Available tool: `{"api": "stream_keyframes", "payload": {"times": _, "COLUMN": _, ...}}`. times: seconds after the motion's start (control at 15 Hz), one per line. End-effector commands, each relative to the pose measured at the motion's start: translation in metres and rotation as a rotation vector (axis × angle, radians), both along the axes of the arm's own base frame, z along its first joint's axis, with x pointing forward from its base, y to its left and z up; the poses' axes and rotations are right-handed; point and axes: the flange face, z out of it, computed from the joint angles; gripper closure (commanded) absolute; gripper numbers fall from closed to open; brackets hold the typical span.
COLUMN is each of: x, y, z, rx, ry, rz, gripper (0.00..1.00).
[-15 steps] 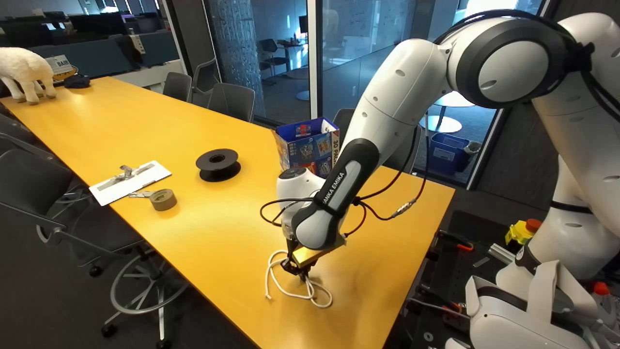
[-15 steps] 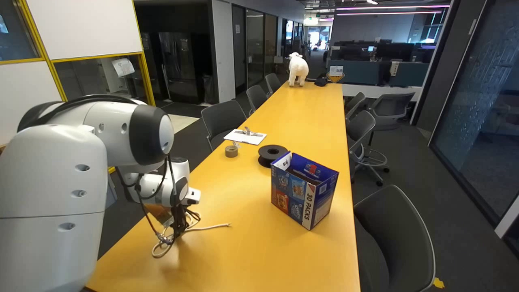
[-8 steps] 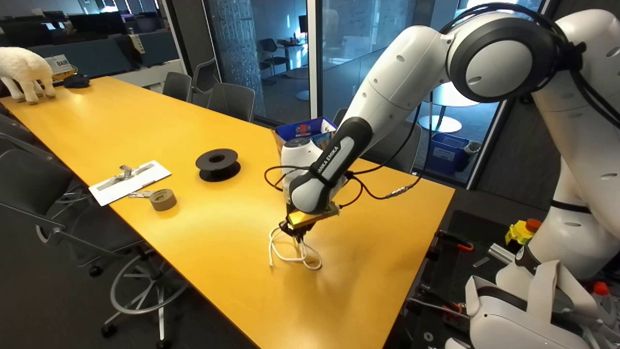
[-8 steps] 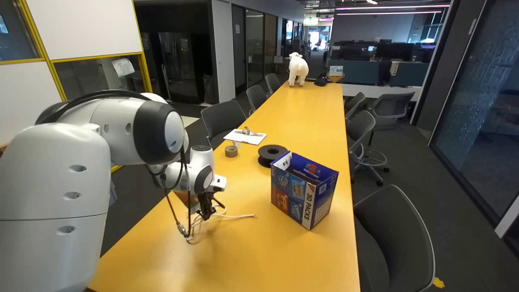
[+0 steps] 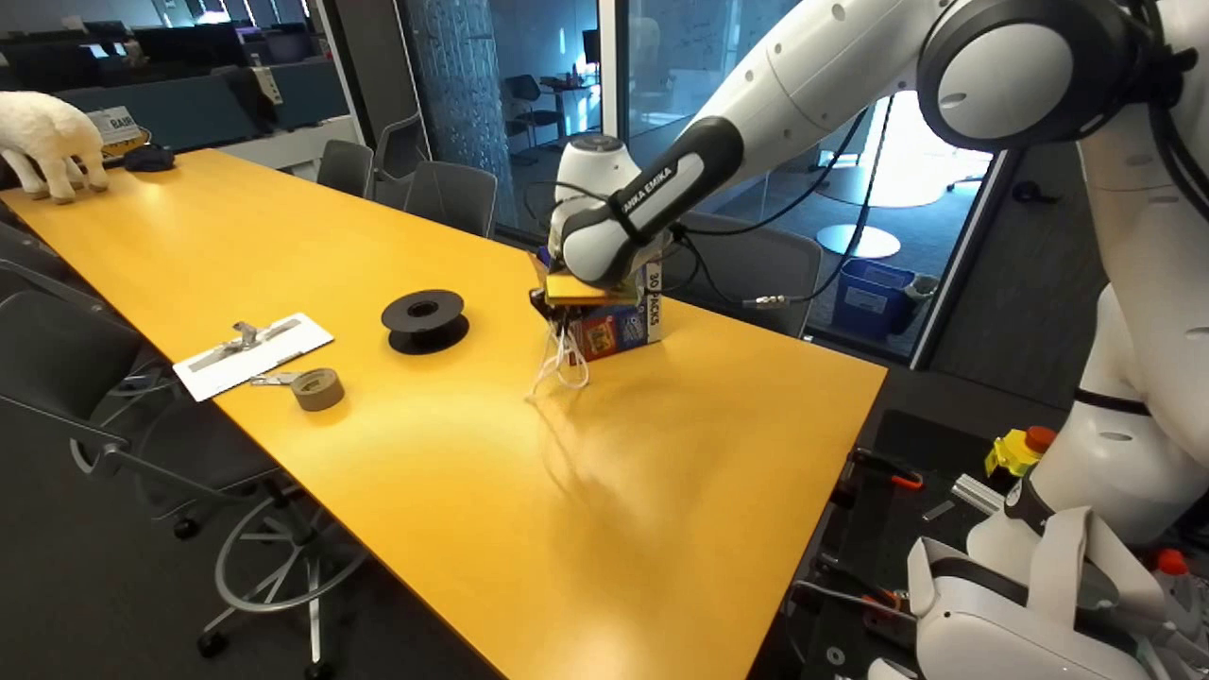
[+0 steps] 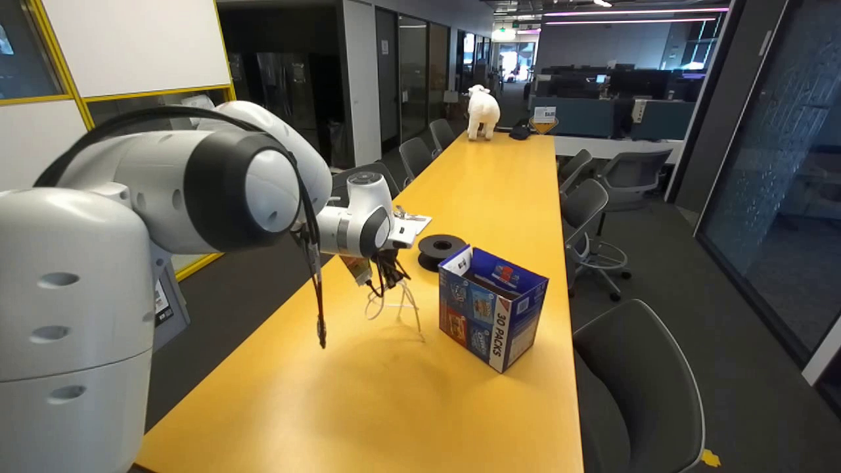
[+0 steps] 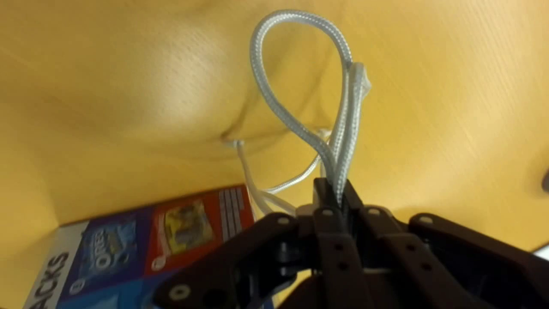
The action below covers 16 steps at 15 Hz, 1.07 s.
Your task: Put the strings inside the box.
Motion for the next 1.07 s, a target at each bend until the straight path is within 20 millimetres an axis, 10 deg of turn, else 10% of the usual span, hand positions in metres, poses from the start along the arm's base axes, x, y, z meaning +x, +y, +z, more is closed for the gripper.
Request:
{"api": "stream_keyframes", "payload": {"times": 0.0, "x": 0.008, "y": -0.023, "z": 0.097, "rx": -0.015, "ry": -0.148, "rz": -0.141, "gripper": 0.93}}
{"api": "stream_keyframes", "payload": {"times": 0.53, "x": 0.025, "y": -0.076, "z": 0.258, "rx": -0.044, "ry": -0.455, "rz": -0.485, "gripper": 0.93}}
{"api": "stream_keyframes", "payload": {"times": 1.0, "x": 0.042, "y": -0.142, "z": 0.26, "rx": -0.084, "ry": -0.489, "rz": -0.682, "gripper": 0.94}}
